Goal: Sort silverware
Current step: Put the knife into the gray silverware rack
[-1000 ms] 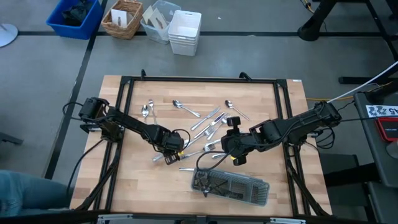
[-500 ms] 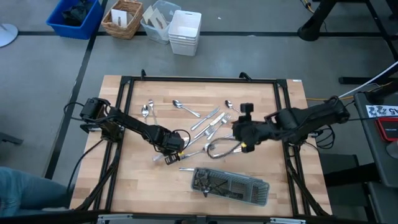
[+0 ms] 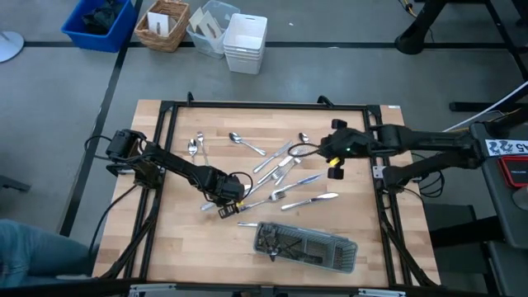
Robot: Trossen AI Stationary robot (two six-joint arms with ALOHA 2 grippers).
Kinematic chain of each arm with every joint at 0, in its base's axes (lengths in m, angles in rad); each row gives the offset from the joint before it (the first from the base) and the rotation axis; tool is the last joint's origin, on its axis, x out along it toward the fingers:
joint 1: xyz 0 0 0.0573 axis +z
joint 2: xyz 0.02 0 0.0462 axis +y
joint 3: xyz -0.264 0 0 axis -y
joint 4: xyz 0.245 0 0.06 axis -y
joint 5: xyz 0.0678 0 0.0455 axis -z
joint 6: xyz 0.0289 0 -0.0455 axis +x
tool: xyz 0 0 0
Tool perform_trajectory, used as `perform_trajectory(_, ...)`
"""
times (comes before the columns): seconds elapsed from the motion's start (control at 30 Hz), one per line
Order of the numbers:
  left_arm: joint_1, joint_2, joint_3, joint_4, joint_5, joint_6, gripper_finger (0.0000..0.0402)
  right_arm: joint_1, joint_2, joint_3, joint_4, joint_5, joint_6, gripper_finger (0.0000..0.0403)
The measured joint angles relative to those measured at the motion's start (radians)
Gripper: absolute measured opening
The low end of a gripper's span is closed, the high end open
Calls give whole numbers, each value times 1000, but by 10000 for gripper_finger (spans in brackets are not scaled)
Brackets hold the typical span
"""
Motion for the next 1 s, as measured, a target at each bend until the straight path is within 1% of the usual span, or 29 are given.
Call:
perform_trajectory(0.1, 0, 0, 0, 0, 0, -2, 53, -44, -95, -166, 125, -37, 3, 95)
perform_trajectory(0.2, 0, 0, 0, 0, 1, -2, 39, -76, -155, -304, 229, -51, 26, 95)
perform_trajectory(0.27, 0, 0, 0, 0, 1, -3, 32, -94, -170, -371, 268, -52, 48, 95)
perform_trajectory(0.37, 0, 0, 0, 0, 1, -6, 28, -115, -169, -431, 275, -52, 74, 95)
perform_trajectory(0.53, 0, -3, -1, 2, 1, -7, 35, -127, -161, -473, 277, -51, 113, 95)
perform_trajectory(0.77, 1, -18, -3, 3, -1, -31, 30, -126, -160, -474, 290, -54, 115, 95)
perform_trajectory(1.0, 2, -54, -5, 17, -18, -33, 36, -126, -160, -474, 308, -54, 115, 95)
